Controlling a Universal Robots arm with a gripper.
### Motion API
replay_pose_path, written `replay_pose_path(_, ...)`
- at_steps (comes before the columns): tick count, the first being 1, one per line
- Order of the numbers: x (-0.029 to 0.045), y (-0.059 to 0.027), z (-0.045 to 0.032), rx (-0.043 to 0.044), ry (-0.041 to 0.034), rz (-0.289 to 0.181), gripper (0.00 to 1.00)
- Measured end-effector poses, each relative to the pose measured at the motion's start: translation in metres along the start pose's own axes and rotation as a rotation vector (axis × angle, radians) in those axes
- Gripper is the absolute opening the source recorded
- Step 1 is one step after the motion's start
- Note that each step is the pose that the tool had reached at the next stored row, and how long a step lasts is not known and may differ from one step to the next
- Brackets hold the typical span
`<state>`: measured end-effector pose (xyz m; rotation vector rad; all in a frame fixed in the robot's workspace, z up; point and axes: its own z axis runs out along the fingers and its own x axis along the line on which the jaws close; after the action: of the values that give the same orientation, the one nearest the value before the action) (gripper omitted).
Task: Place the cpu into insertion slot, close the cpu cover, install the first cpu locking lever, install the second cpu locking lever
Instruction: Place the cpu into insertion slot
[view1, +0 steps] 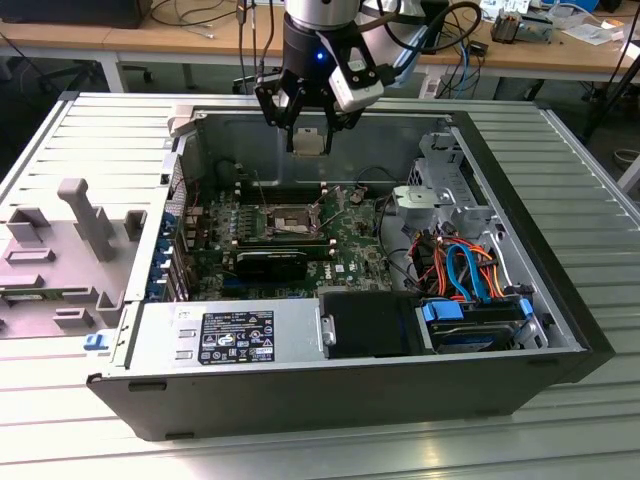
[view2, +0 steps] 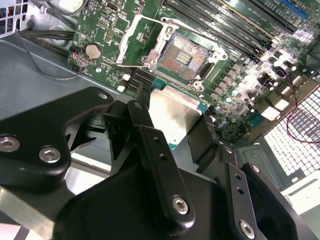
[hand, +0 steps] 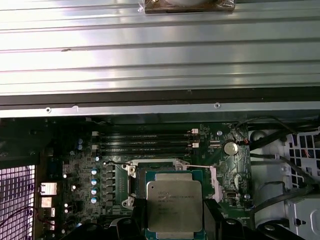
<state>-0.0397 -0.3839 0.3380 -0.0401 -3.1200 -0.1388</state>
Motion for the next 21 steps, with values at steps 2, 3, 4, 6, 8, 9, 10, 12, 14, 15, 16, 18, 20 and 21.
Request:
replay_pose_path(2, 0.0, 0.0, 0.0004, 0.0, 0.0, 0.0, 0.54)
replay_pose_path(3, 0.0, -0.0001, 0.0005, 0.0, 0.0, 0.0, 0.54)
replay_pose_path(4, 0.0, -0.0001, 0.0008, 0.0001, 0.0, 0.0, 0.54)
replay_pose_path(6, 0.0, -0.0001, 0.0012, 0.0, 0.0, 0.0, 0.54)
replay_pose_path(8, 0.0, -0.0002, 0.0016, 0.0, 0.0, 0.0, 0.54)
replay_pose_path(9, 0.0, -0.0002, 0.0016, 0.0002, 0.0, 0.0, 0.54)
replay_pose_path(10, 0.0, -0.0002, 0.0017, 0.0001, 0.0, 0.0, 0.54)
replay_pose_path(12, 0.0, -0.0002, 0.0018, 0.0001, 0.0, 0.0, 0.54)
replay_pose_path(14, 0.0, -0.0002, 0.0018, 0.0001, 0.0, 0.0, 0.54)
replay_pose_path(15, -0.0001, -0.0002, 0.0018, 0.0001, 0.0, 0.0, 0.54)
replay_pose_path(16, -0.0001, -0.0002, 0.0018, 0.0001, 0.0, 0.0, 0.54)
replay_pose_path(18, 0.0, -0.0002, 0.0019, 0.0, 0.0, 0.0, 0.54)
replay_pose_path(20, -0.0001, -0.0002, 0.0019, -0.0001, -0.0005, 0.006, 0.54)
replay_pose_path(21, -0.0001, -0.0002, 0.002, -0.0003, -0.001, 0.011, 0.54)
